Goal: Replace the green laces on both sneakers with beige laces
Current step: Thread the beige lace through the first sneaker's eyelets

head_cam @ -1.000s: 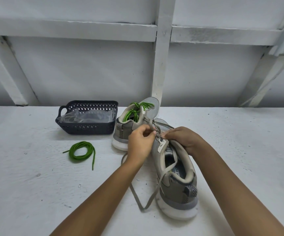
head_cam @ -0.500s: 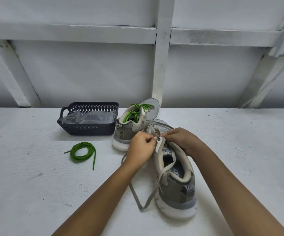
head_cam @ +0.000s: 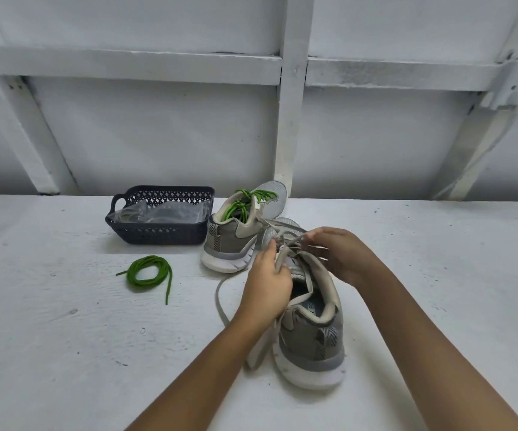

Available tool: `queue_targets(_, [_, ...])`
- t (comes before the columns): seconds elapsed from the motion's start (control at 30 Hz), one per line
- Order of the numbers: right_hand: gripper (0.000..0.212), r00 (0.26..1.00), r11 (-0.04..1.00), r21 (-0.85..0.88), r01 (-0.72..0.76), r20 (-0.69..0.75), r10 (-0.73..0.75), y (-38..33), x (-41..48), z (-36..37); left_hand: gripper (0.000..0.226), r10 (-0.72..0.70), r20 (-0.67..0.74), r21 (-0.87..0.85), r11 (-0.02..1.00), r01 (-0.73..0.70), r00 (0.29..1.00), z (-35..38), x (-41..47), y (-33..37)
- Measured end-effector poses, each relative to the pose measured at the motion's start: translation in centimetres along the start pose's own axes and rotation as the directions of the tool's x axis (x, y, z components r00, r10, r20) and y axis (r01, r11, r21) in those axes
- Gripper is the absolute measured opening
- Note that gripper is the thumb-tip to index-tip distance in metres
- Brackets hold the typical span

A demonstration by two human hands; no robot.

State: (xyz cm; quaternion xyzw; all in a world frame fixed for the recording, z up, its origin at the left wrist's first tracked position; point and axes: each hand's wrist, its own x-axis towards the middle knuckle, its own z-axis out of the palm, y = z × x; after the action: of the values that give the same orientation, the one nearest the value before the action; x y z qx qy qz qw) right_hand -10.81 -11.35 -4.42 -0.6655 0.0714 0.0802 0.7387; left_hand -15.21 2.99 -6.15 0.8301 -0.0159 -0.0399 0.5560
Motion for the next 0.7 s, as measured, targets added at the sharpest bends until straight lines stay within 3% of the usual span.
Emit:
queue_targets(0.07, [0.024, 1.000, 0.978, 0.209, 0.014, 0.014, -0.017, -0.8, -0.8, -0.6, 0.055, -0.004, -0.021, -0.031, 1.000, 0.003, 1.000, 0.1, -0.2, 0.0])
queue_targets(0.17, [0.031, 0.997, 0.862, 0.507, 0.009, 0.065, -0.049, -1.8, -1.7, -1.0, 0.055, -0.009, -0.035, -0.057, 0.998, 0.007, 0.999, 0.1, -0.3, 0.1])
queue_targets(0.23, [0.030, 0.997, 0.868, 0.496, 0.015, 0.060, -0.052, -2.4, -2.2, -1.6, 0.055, -0.012, -0.049, -0.065, 0.998, 0.008, 0.999, 0.1, -0.6, 0.4])
queue_targets(0.3, [0.028, 0.996, 0.983, 0.180, 0.028, 0.074, -0.042, -3.2, -3.1, -3.0, 0.055, -0.014, -0.052, -0.067, 0.998, 0.010, 0.999, 0.0, -0.9, 0.5])
queue_targets(0.37, [0.025, 0.984, 0.968, -0.250, 0.021, 0.176, 0.024, -4.1, -4.3, -4.5, 0.054, -0.004, -0.051, -0.074, 0.997, 0.000, 0.999, 0.0, -0.9, 0.6])
queue_targets(0.43, [0.021, 0.952, 0.833, -0.553, -0.002, 0.253, 0.170, -5.0, -5.3, -5.5, 0.053, -0.010, -0.051, -0.082, 0.997, 0.006, 0.999, 0.0, -0.9, 0.7])
queue_targets(0.5, [0.023, 0.957, 0.657, -0.754, -0.014, 0.181, 0.227, -5.6, -5.6, -5.3, 0.054, -0.015, -0.053, -0.076, 0.997, 0.011, 0.998, 0.0, -1.0, 0.8])
queue_targets(0.57, [0.022, 0.994, 0.476, -0.877, 0.068, 0.101, 0.045, -5.8, -5.1, -4.1, 0.054, -0.021, -0.053, -0.079, 0.997, 0.017, 0.998, 0.0, -1.0, 0.8])
queue_targets(0.63, [0.020, 0.967, 0.318, -0.925, 0.209, 0.147, -0.209, -5.6, -4.1, -1.9, 0.054, -0.024, -0.054, -0.090, 0.996, 0.019, 0.998, 0.0, -1.1, 0.8])
queue_targets(0.7, [0.025, 0.950, 0.266, -0.926, 0.267, 0.208, -0.231, -5.1, -3.0, 0.8, 0.054, -0.023, -0.057, -0.091, 0.996, 0.018, 0.998, -0.1, -1.1, 0.8])
